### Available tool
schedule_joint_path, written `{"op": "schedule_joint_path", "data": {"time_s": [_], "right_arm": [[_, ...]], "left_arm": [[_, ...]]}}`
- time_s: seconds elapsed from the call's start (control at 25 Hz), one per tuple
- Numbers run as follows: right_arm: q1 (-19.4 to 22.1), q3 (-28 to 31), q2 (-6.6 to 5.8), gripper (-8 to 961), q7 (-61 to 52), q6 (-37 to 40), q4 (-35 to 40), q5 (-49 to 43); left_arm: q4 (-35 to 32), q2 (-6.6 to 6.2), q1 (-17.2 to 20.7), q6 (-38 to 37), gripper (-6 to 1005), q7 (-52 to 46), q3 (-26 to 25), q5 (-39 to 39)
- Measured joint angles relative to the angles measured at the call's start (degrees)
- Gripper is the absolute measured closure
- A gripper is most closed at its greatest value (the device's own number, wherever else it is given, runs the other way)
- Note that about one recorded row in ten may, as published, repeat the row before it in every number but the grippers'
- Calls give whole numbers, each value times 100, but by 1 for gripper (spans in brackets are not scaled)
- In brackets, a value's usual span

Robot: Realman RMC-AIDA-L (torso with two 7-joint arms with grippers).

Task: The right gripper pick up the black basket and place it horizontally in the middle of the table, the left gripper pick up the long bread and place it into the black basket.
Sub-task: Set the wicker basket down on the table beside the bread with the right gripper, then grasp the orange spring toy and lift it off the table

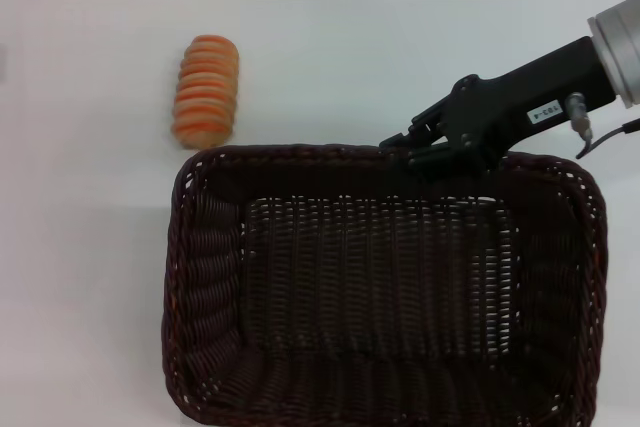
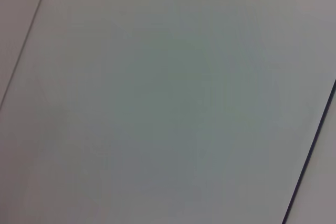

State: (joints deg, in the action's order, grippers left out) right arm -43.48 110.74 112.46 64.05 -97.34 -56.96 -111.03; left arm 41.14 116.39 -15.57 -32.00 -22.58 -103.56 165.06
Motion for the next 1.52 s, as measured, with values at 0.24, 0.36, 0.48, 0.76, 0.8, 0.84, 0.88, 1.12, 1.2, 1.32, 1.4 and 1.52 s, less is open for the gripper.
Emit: {"op": "schedule_joint_path", "data": {"time_s": [0.24,0.36,0.48,0.76,0.8,0.84,0.88,1.12,1.2,1.32,1.4,1.52], "right_arm": [[-52,-121,71,741,-127,439,215,-385],[-96,-146,77,736,-175,503,323,-423],[-93,-133,77,707,-238,548,330,-425],[-156,-73,87,636,-365,853,123,-557],[-156,-73,87,636,-365,853,123,-557],[-196,-57,81,636,-373,958,44,-646],[-241,-11,77,637,-392,1059,-54,-765],[-356,341,91,638,-584,1486,-797,-1289],[-193,327,154,637,-686,1661,-1165,-1510],[246,333,442,636,-680,2143,-1799,-1964],[611,293,615,637,-566,2540,-2177,-2153],[1103,80,661,638,-468,3113,-2421,-2036]], "left_arm": [[0,-3,57,-66,308,-13,4,0],[2,-3,104,-125,308,-51,31,0],[92,-5,181,-145,307,-58,36,0],[349,13,413,-159,307,-79,46,0],[349,13,413,-159,307,-79,46,0],[352,17,423,-159,307,-90,46,0],[357,23,437,-162,307,-113,50,0],[419,29,501,-175,307,-252,91,2],[481,-1,561,-175,307,-381,161,17],[657,-51,672,-180,307,-549,322,48],[793,-65,733,-175,307,-561,390,48],[998,-77,801,-135,306,-552,460,48]]}}
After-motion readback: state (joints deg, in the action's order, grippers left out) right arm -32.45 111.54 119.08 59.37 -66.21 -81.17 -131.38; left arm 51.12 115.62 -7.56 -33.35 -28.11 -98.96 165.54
